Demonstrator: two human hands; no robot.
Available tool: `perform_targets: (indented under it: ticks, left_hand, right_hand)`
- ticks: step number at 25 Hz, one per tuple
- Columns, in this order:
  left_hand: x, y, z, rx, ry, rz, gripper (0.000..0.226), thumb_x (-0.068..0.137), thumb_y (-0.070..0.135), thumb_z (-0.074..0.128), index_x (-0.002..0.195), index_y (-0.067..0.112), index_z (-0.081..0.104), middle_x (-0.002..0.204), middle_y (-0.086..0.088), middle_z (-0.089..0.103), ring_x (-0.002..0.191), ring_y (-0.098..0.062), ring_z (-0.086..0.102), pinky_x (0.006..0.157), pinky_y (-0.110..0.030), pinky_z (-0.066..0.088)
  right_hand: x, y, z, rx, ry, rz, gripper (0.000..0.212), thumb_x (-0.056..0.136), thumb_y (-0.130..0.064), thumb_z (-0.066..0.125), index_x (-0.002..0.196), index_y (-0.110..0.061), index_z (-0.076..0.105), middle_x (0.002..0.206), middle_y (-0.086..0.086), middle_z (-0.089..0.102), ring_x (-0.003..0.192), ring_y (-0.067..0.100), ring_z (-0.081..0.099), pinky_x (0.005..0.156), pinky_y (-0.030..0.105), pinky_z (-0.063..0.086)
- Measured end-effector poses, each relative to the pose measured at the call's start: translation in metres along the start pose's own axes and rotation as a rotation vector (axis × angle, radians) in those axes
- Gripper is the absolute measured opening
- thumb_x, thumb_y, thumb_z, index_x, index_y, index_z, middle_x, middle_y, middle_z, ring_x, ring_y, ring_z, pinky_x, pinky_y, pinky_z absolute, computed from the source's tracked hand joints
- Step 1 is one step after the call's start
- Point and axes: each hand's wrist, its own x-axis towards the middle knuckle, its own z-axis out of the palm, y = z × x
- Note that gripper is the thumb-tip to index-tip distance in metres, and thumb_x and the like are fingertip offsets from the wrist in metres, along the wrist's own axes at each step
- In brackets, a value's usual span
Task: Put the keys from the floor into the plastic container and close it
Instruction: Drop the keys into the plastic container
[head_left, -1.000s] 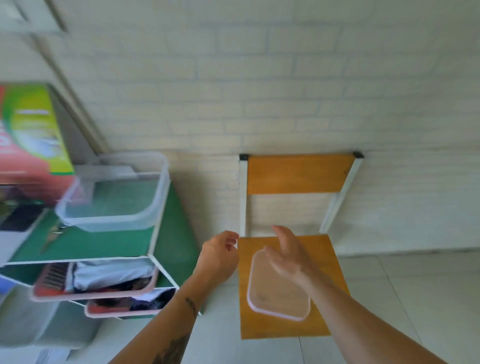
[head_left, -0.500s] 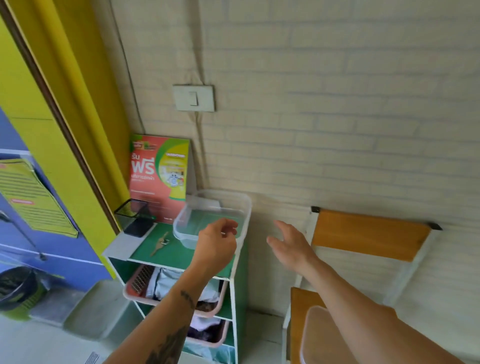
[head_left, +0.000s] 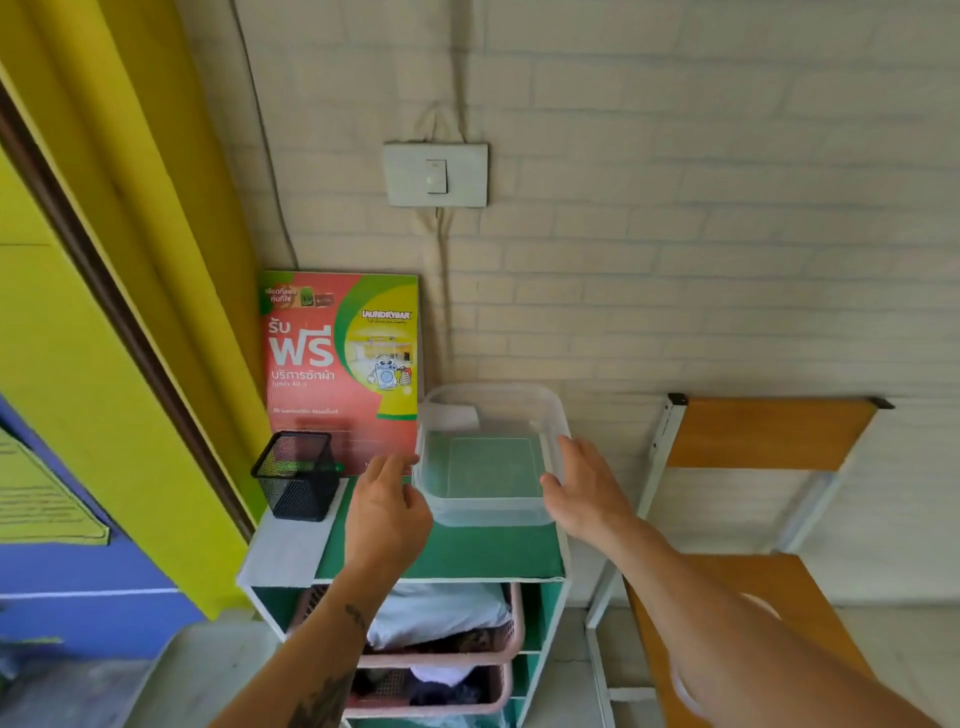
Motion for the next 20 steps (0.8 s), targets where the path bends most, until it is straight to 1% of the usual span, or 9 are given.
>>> perform_targets:
  ticks: [2,5,8,10,13,15,18,20]
  left_hand:
    - [0.002,-0.027,0.0,0.056,-0.017,0.016,0.041,0.078,-0.001,0.051,0.115,0.01,0.063,0.108,-0.009,0.063,0.095,-0.031,0.059,0.078,-0.042,0.052]
    - [0.004,-0.056,0.008,0.148,-0.112,0.003,0.045,0.077,0.002,0.055,0.122,0.008,0.06,0.116,-0.012,0.061,0.103,-0.033,0.057,0.087,-0.045,0.05]
    - [0.006,-0.072,0.015,0.283,-0.26,-0.021,0.051,0.081,0.015,0.056,0.131,0.011,0.054,0.123,-0.01,0.057,0.109,-0.03,0.053,0.095,-0.044,0.047]
    - [0.007,-0.078,0.018,0.349,-0.311,0.001,0.051,0.082,0.022,0.057,0.132,0.014,0.052,0.124,-0.007,0.056,0.11,-0.029,0.051,0.096,-0.043,0.047]
    - [0.014,-0.083,0.022,0.384,-0.309,0.055,0.044,0.082,0.016,0.058,0.126,0.013,0.058,0.116,-0.009,0.059,0.103,-0.031,0.053,0.088,-0.042,0.05]
    - [0.019,-0.086,0.023,0.385,-0.301,0.077,0.034,0.082,0.012,0.057,0.116,0.011,0.064,0.108,-0.01,0.06,0.096,-0.031,0.054,0.081,-0.042,0.052]
    - [0.024,-0.09,0.024,0.375,-0.286,0.131,0.02,0.084,0.014,0.056,0.102,0.01,0.064,0.1,-0.011,0.059,0.09,-0.031,0.054,0.074,-0.041,0.052]
    - [0.025,-0.094,0.025,0.341,-0.27,0.142,0.015,0.085,0.017,0.056,0.097,0.01,0.063,0.097,-0.01,0.058,0.088,-0.029,0.054,0.071,-0.041,0.053]
  right_hand:
    - [0.002,-0.004,0.009,-0.079,0.018,0.035,0.059,0.101,-0.031,0.042,0.152,-0.016,0.019,0.161,0.01,0.019,0.148,0.027,0.021,0.113,0.044,0.032]
    - [0.009,-0.005,0.021,-0.166,0.009,0.075,0.062,0.102,-0.036,0.038,0.155,-0.017,0.011,0.166,0.008,0.002,0.152,0.026,0.003,0.117,0.046,0.023]
    - [0.019,-0.007,0.027,-0.209,0.015,0.083,0.063,0.102,-0.039,0.034,0.156,-0.018,0.008,0.166,0.009,-0.002,0.153,0.027,0.0,0.119,0.048,0.019]
    - [0.027,-0.005,0.03,-0.235,0.033,0.079,0.063,0.103,-0.04,0.034,0.156,-0.018,0.008,0.166,0.01,-0.002,0.153,0.028,0.001,0.12,0.048,0.016]
    - [0.034,-0.004,0.037,-0.253,0.04,0.105,0.065,0.103,-0.04,0.033,0.157,-0.017,0.005,0.166,0.009,-0.006,0.153,0.029,-0.001,0.12,0.047,0.015]
    - [0.035,-0.004,0.042,-0.287,0.057,0.117,0.065,0.103,-0.04,0.032,0.157,-0.015,0.004,0.166,0.01,-0.009,0.152,0.029,-0.002,0.12,0.046,0.015]
    - [0.034,-0.004,0.047,-0.321,0.091,0.103,0.063,0.104,-0.038,0.029,0.157,-0.013,0.005,0.166,0.011,-0.009,0.152,0.029,-0.001,0.122,0.045,0.016]
    - [0.033,-0.004,0.046,-0.331,0.102,0.092,0.063,0.104,-0.037,0.027,0.157,-0.011,0.005,0.166,0.011,-0.009,0.152,0.028,-0.002,0.123,0.043,0.013]
